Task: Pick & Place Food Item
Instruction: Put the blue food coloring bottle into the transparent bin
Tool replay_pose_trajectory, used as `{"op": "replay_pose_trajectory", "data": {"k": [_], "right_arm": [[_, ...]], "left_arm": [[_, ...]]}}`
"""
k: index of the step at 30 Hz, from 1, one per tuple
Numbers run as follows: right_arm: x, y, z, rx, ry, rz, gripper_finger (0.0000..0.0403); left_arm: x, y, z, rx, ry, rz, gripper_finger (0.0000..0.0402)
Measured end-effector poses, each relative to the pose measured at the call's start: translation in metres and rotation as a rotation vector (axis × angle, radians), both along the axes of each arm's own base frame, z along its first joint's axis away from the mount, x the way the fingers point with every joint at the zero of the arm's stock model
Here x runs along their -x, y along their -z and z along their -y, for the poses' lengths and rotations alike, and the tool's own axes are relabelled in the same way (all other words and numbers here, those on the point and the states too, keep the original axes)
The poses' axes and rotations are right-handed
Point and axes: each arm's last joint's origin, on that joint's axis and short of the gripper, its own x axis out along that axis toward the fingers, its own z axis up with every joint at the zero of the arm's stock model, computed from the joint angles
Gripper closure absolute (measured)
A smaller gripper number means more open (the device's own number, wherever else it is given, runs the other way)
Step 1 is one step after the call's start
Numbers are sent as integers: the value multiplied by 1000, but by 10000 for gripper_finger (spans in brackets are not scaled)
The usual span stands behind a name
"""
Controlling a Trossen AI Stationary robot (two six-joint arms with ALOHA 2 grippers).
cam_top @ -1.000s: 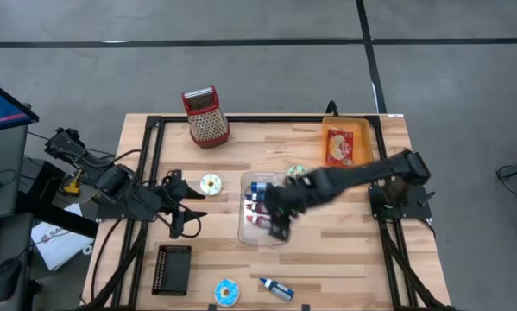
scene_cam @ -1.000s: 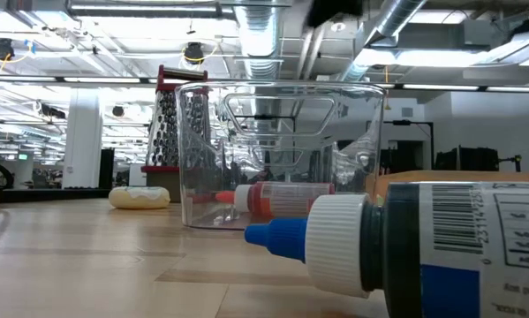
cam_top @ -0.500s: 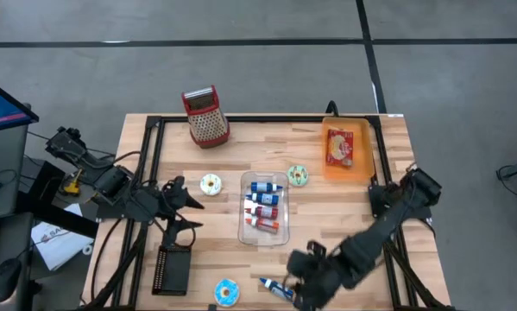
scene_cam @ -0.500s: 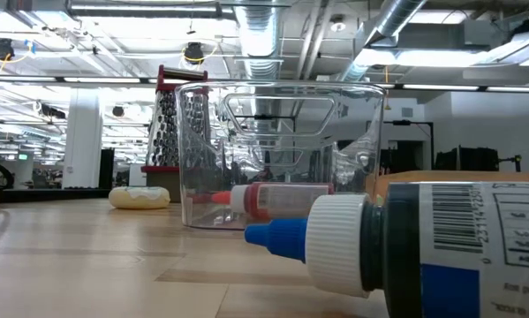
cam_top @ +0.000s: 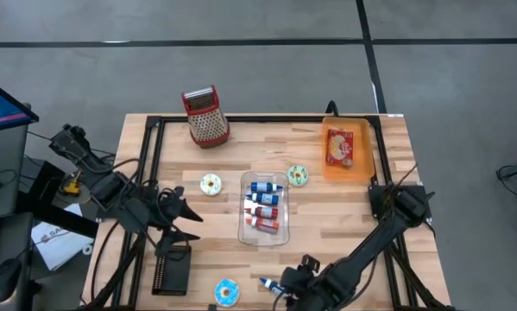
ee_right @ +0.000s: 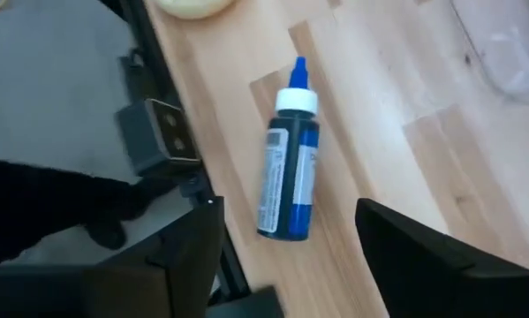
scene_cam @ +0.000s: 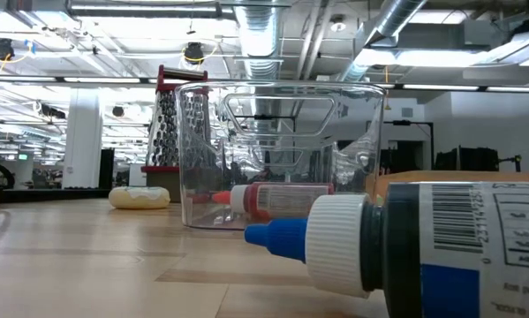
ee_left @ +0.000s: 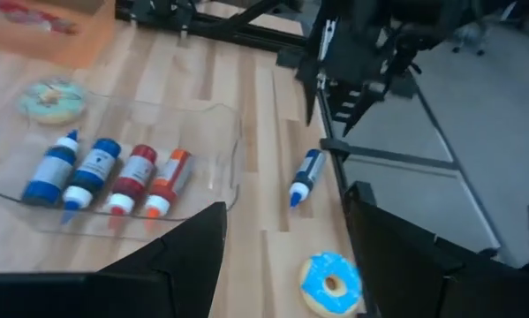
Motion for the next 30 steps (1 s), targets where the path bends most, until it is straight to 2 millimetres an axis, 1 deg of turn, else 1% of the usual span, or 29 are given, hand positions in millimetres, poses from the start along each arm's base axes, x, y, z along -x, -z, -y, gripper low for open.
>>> {"op": "replay_pose_trajectory", "data": {"k": [3,8,12,18,23,27,30], "right_arm": [[-4,13,-6,-12,23,4,148],[-8,43,-16,11,22,-27,147],[-12,57,-17,32,8,-49,147],[-19,69,-11,81,-18,-61,147],[-26,91,-11,81,-27,-88,147],[-28,95,-12,77,-24,-92,148],[-28,94,-10,74,-2,-103,154]], "left_arm": [[1,-2,5,42,9,19,165],[4,-2,9,39,36,16,165],[4,-2,9,38,32,17,165],[4,-2,9,36,29,18,165],[4,-2,9,36,28,17,165],[4,-2,9,36,29,17,165],[4,-2,9,35,29,16,165]]}}
